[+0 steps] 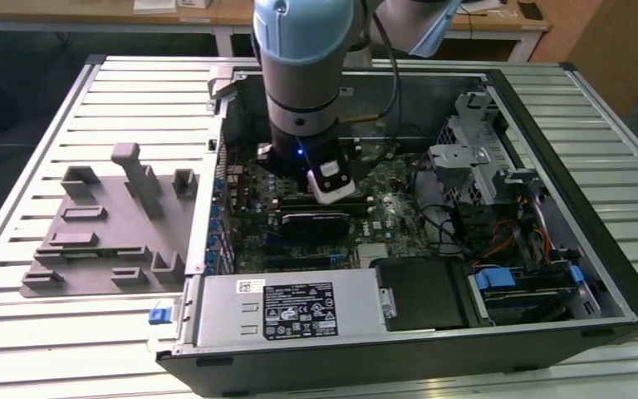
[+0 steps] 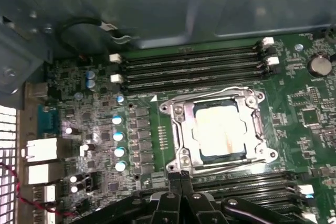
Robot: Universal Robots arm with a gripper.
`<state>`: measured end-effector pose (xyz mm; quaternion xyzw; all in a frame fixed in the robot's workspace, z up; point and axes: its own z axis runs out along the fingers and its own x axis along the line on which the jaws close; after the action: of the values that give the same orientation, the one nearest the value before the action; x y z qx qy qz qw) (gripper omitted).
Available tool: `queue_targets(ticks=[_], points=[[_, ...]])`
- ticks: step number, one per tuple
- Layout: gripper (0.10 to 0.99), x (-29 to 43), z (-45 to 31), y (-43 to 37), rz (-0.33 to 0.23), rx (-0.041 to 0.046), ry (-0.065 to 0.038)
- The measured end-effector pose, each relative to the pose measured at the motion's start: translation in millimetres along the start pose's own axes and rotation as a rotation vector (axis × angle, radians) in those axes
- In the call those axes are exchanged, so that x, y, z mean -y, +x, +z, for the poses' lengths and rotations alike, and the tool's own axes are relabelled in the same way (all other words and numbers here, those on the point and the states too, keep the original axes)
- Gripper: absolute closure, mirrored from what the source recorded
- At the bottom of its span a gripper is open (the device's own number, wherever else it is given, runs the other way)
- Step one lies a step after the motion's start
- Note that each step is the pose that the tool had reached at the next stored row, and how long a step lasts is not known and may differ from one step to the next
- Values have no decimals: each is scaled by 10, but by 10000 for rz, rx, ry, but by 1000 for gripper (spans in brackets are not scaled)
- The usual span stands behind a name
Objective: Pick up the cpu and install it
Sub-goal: 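Install the second cpu locking lever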
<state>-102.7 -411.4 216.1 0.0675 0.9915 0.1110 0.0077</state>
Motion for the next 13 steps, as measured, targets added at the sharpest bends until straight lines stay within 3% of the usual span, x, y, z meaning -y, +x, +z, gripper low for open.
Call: queue_targets(ticks=[13], points=[[980, -187, 43, -177, 147, 51, 122]])
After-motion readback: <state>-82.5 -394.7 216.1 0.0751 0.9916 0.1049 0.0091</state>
